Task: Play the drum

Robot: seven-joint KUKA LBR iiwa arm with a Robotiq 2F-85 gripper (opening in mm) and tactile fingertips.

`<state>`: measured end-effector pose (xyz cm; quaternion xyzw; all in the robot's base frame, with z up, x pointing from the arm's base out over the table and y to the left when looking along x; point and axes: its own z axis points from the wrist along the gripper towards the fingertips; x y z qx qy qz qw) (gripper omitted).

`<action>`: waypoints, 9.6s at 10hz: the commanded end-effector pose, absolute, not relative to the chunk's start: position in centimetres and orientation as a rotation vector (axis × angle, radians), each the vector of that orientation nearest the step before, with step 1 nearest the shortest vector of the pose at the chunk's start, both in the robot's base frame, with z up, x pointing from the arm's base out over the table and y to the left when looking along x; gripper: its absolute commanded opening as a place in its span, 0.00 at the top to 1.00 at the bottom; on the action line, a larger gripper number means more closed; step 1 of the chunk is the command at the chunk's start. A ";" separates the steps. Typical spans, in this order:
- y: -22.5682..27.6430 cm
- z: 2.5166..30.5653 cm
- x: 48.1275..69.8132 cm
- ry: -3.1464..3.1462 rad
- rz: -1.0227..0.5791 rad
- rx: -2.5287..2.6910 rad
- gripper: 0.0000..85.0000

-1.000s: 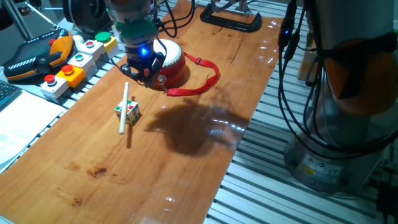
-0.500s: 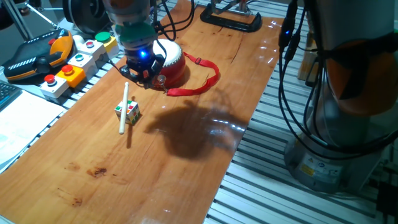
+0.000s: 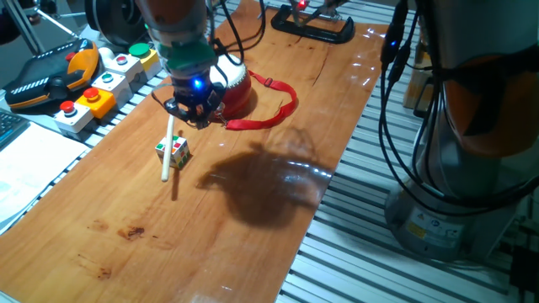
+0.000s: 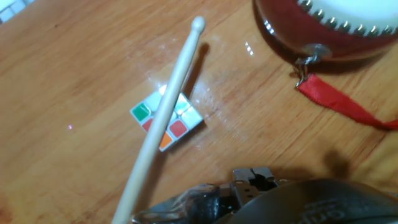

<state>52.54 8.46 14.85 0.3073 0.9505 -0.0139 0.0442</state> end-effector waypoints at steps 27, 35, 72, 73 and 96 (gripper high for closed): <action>8.8 14.6 52.6 2.754 -0.090 1.246 0.99; 13.4 15.4 53.3 2.682 -0.096 1.307 0.99; 16.9 9.9 57.2 2.345 -0.213 1.518 0.44; 16.8 9.8 57.2 2.337 -0.216 1.525 0.43; 16.3 7.6 58.0 2.325 -0.228 1.510 0.46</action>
